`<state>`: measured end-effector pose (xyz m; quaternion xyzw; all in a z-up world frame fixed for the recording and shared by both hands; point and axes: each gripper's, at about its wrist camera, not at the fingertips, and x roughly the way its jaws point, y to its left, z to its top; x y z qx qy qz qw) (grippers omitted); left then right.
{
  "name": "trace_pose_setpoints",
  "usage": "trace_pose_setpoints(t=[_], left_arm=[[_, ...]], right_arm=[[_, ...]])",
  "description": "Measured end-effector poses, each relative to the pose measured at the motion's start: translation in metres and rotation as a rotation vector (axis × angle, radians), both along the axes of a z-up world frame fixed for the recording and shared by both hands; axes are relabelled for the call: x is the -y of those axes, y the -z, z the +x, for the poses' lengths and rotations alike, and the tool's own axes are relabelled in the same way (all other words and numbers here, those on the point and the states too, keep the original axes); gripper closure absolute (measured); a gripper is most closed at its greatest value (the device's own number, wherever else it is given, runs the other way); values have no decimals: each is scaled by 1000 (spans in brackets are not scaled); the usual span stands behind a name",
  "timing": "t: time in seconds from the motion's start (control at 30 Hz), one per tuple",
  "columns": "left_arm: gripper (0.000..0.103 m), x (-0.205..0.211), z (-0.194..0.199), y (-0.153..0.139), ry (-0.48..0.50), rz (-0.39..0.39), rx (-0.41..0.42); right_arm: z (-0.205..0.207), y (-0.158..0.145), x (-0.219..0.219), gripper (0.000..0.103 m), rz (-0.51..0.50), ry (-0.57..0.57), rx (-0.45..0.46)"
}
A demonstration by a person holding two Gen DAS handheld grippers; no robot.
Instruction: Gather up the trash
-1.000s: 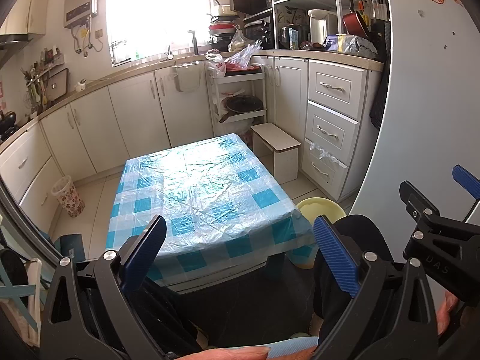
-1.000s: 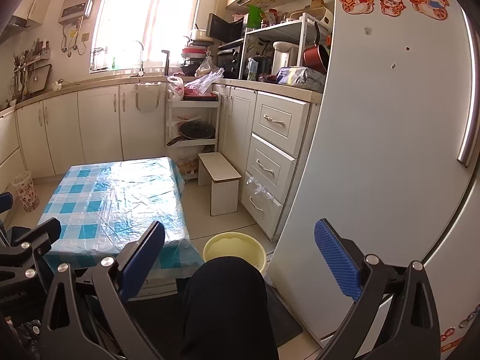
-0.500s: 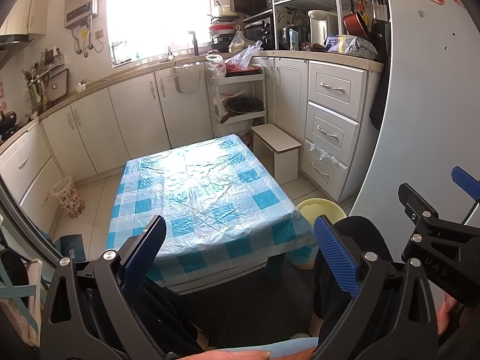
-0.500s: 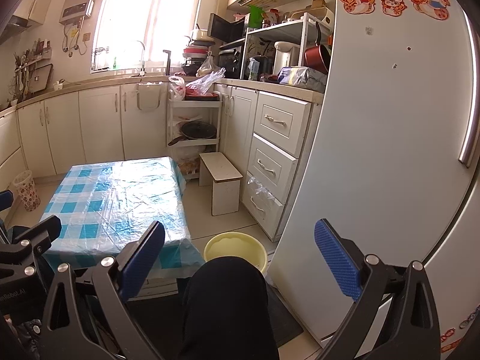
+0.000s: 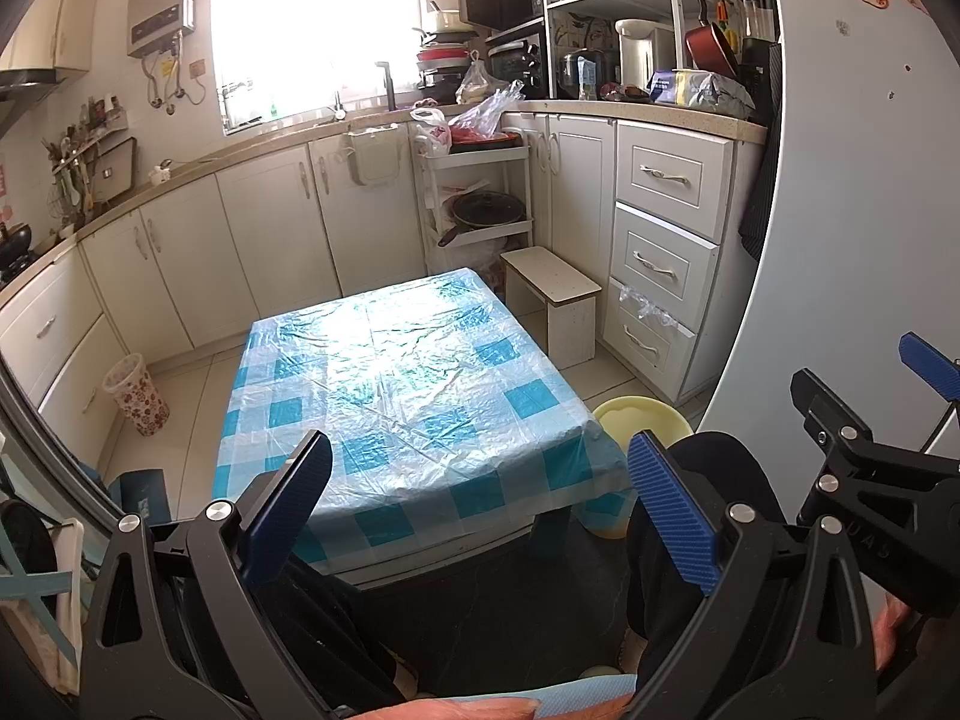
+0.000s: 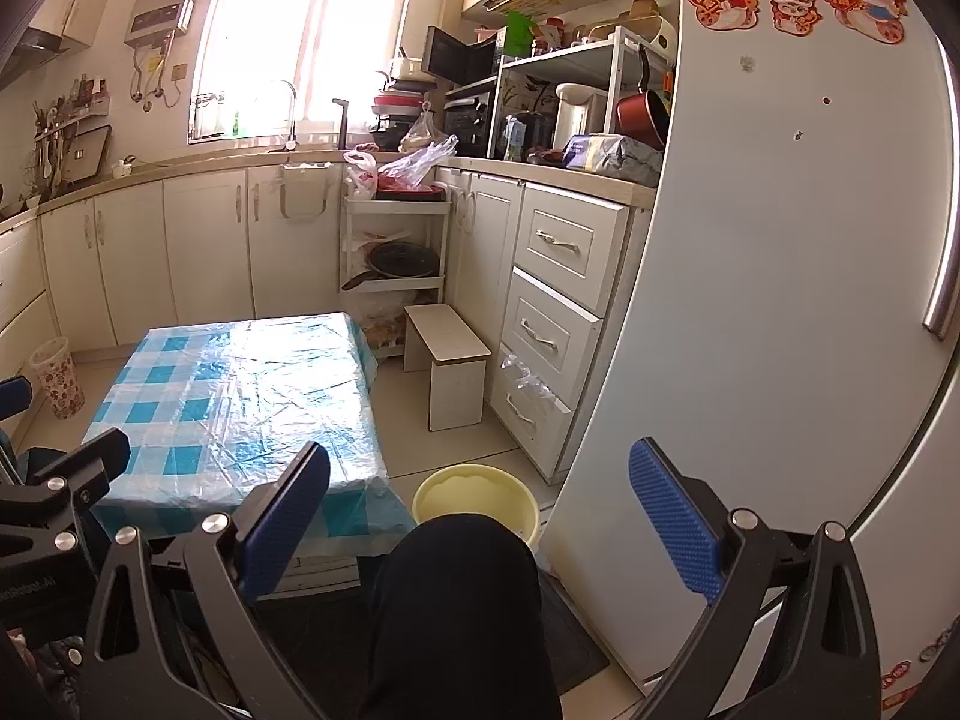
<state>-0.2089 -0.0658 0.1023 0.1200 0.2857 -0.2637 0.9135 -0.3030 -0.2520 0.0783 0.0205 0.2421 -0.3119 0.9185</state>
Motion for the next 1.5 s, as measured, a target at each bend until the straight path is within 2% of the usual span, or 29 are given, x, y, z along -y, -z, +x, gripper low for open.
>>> trace_pose_setpoints(t=[1.5], left_arm=[[8, -4, 2, 0, -3, 3, -2]], right_arm=[[3, 3, -6, 7, 5, -12, -6]])
